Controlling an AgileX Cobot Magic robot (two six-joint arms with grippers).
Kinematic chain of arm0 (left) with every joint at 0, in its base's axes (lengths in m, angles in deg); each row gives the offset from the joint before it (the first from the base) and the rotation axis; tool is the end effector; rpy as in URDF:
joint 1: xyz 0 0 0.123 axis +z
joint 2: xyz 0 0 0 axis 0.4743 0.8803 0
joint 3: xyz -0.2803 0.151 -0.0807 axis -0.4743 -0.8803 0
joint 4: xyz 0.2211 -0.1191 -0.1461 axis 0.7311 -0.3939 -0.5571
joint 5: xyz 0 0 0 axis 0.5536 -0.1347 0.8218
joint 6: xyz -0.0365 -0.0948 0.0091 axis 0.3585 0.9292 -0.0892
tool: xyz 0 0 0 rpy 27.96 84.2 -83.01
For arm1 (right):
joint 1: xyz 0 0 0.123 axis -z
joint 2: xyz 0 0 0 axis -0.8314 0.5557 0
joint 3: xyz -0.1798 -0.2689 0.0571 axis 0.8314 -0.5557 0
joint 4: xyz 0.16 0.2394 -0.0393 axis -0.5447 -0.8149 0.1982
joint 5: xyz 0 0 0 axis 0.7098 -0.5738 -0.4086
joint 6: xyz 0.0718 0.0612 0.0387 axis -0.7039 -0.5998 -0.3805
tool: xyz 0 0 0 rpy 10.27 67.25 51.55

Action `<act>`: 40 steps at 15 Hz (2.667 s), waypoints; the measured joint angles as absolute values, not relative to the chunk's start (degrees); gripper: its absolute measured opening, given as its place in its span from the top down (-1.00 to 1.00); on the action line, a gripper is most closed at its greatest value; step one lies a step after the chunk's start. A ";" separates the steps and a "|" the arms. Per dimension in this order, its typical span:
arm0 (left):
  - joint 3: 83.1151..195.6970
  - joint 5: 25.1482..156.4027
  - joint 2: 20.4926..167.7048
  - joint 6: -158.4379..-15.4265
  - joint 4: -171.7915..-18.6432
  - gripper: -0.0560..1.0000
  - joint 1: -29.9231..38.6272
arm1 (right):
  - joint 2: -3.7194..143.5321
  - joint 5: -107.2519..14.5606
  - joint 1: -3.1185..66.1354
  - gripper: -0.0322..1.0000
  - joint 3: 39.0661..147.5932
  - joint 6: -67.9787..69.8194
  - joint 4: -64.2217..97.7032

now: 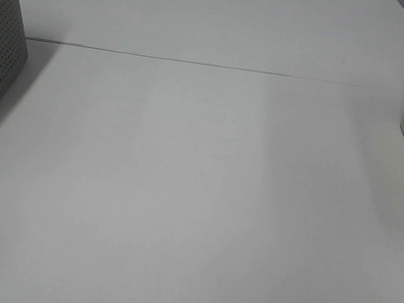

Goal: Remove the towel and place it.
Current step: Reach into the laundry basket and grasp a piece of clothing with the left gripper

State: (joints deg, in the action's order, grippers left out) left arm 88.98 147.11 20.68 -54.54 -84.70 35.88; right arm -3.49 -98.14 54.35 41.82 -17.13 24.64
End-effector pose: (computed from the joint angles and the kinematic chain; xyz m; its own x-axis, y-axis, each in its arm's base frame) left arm -0.0054 -0.0053 0.2950 -0.4308 -0.0539 -0.9009 -0.0899 0.9958 -0.0166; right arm -0.0052 -0.0001 0.2909 -0.4506 -0.0989 -0.8872 -0.0711 0.9947 -0.0748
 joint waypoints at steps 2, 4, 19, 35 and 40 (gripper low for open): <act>88.98 147.11 20.68 -54.54 -84.70 -0.98 35.88 | -3.49 -98.14 54.35 -0.48 41.82 -17.13 24.64; 88.98 147.11 20.68 -54.54 -84.70 -0.98 35.88 | -3.49 -98.14 54.35 -0.48 41.82 -17.13 24.64; 88.98 147.11 20.68 -54.54 -84.70 -0.98 35.88 | -3.49 -98.14 54.35 -0.48 41.82 -17.13 24.64; 91.39 148.31 24.12 -55.97 -84.70 -0.98 35.88 | -3.49 -98.14 54.35 -0.48 41.82 -17.13 24.64; 112.07 150.72 50.88 -75.73 -84.70 -0.98 35.88 | -3.49 -98.14 54.35 -0.48 41.82 -17.13 24.64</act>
